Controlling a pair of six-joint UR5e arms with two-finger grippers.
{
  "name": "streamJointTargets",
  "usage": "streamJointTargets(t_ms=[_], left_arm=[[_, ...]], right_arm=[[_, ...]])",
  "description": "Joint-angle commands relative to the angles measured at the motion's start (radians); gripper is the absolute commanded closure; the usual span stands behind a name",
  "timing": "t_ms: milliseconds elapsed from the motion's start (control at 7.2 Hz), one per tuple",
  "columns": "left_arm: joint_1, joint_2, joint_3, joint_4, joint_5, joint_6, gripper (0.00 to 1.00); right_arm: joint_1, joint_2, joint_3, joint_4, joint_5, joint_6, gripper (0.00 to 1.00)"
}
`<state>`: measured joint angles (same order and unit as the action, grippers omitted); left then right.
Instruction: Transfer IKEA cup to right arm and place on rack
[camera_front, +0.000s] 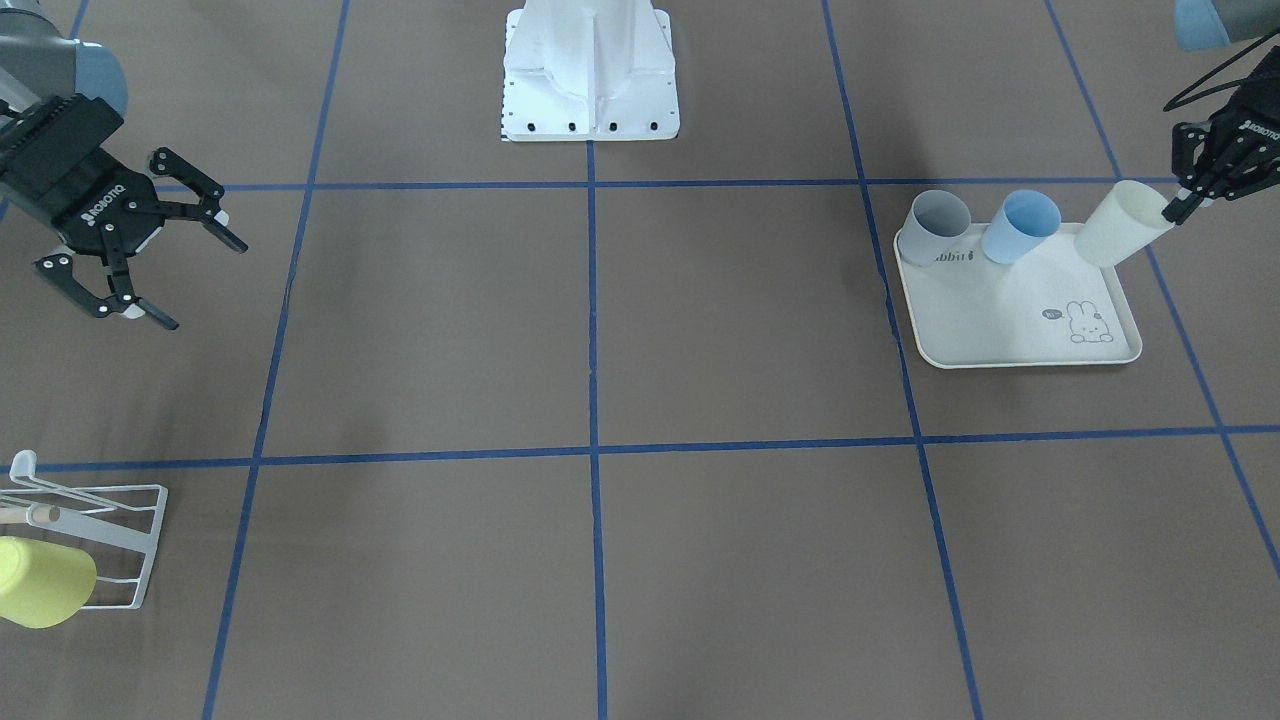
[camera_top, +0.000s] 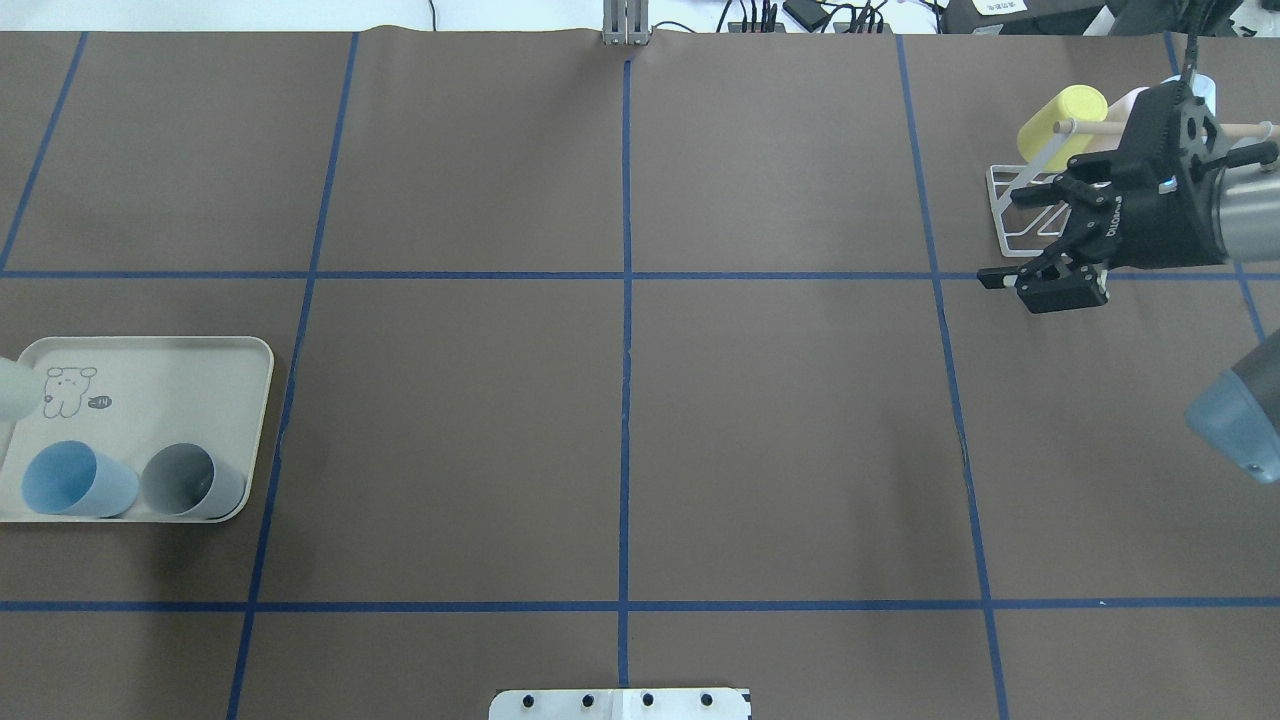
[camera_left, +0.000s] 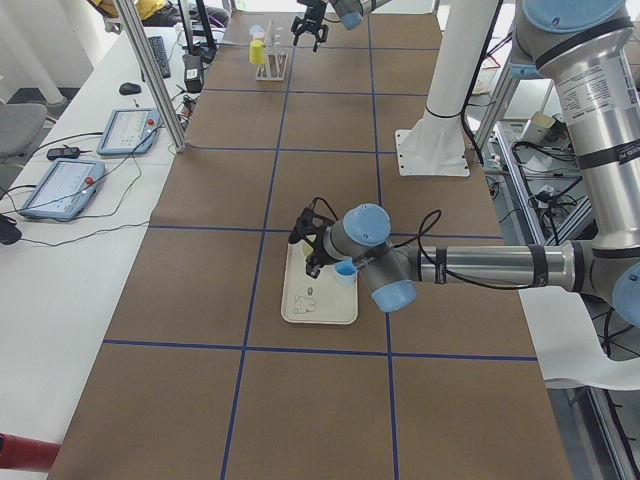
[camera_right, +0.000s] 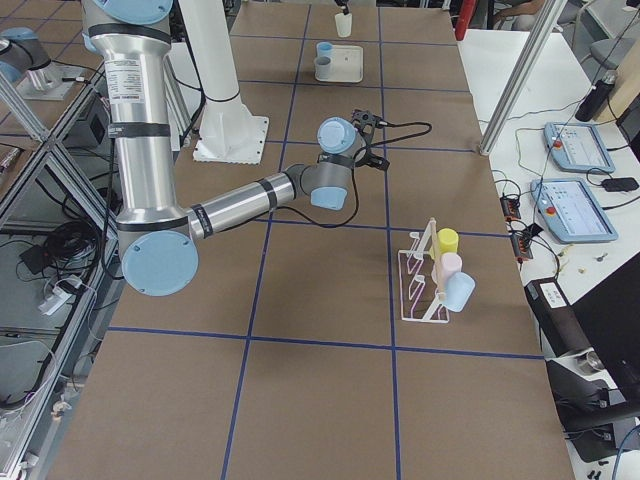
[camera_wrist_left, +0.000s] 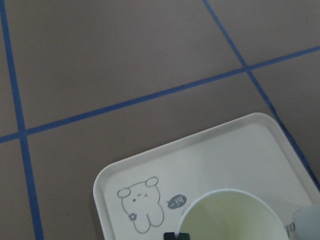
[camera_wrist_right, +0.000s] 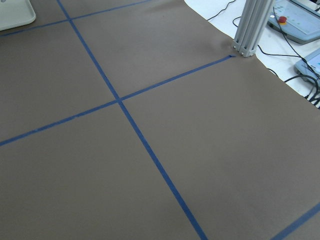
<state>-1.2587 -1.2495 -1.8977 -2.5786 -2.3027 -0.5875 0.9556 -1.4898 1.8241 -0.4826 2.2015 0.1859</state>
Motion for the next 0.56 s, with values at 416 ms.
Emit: streamJointTargets(t_ms=[416], left_arm=[[0.089,-0.373,-0.225,0.247,-0.141,-0.528,1.0]], right_arm=[[-0.229,0.161,-0.052,0.125,-0.127,0.067,0.0]])
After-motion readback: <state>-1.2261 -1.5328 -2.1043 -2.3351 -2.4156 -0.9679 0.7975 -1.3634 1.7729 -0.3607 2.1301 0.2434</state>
